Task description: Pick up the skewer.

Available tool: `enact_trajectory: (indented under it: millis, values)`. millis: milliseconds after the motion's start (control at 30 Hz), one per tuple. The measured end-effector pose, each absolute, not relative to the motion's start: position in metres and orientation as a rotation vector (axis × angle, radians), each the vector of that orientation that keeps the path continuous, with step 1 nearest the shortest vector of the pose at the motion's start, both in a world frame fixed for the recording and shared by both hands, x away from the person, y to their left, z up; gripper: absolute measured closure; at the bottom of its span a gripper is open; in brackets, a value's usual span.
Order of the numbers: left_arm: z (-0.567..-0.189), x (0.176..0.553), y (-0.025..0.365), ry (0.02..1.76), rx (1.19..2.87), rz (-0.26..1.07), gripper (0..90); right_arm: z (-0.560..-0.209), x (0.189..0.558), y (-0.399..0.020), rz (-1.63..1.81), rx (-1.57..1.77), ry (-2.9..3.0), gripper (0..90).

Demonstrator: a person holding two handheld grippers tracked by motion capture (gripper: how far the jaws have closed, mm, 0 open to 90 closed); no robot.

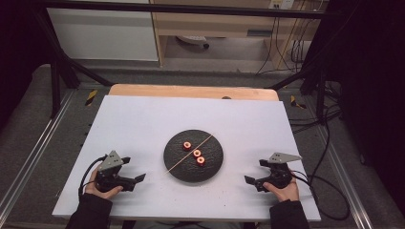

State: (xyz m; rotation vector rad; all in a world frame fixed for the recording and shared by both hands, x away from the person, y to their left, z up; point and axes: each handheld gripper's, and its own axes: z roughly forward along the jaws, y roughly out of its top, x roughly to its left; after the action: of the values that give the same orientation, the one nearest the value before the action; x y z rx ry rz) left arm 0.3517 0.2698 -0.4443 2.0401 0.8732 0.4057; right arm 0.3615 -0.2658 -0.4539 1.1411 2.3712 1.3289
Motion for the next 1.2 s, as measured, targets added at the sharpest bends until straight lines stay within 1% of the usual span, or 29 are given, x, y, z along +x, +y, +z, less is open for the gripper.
enact_trajectory:
  millis: [600,1200]
  values:
    - [-0.437,0.354,0.259,0.856,2.048,0.38,9.0,-0.453,0.361,-0.266,1.33,1.149,2.363,0.9]
    - [-0.419,0.356,0.229,0.833,2.086,0.381,7.9,-0.453,0.361,-0.267,1.323,1.144,2.364,0.6]
